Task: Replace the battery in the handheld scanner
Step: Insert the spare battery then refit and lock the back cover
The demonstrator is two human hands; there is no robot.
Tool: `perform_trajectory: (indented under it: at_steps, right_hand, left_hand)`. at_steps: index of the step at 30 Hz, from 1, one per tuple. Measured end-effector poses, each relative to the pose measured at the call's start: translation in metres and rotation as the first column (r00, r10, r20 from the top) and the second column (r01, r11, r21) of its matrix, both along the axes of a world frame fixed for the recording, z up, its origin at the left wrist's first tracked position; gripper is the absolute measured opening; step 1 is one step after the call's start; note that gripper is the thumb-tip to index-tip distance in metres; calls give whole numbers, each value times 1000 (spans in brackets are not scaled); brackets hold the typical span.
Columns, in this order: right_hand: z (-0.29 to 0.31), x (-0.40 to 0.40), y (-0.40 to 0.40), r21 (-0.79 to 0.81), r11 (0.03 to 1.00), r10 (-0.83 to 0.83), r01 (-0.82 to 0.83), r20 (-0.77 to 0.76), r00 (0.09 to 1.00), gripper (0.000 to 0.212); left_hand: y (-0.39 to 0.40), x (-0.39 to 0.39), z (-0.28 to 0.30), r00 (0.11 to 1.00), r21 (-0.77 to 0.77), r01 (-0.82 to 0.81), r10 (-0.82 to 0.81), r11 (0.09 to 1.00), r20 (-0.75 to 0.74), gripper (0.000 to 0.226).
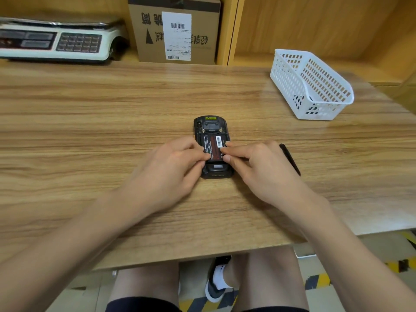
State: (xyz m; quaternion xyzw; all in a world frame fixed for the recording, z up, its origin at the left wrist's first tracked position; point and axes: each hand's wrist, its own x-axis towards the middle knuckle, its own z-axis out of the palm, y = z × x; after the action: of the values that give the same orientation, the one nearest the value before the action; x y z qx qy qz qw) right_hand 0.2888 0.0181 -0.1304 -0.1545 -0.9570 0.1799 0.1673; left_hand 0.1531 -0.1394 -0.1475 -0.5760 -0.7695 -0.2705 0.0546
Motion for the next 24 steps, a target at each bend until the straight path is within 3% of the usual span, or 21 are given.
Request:
perform_trajectory:
  at_steps: [7,14,19,24]
  right_hand:
    - [5,18,1,19,999,-30,31,-48,998,28]
    - [16,69,32,-64,965,-260,254,-116,959,25]
    - [7,95,57,-54,915,-401,399,-29,916,26]
    - [-8,101,63,-107,903,-415,417,41,909,23]
  left_hand:
    - [3,0,8,998,-12,-45,45,999,36,36]
    - [31,24,19,997,-2,12,-12,1000,-73,37]
    - [66,53,23,988,-78,76,-85,994,-130,33]
    - [84,64,19,975,-150,72,-101,986,-197,29]
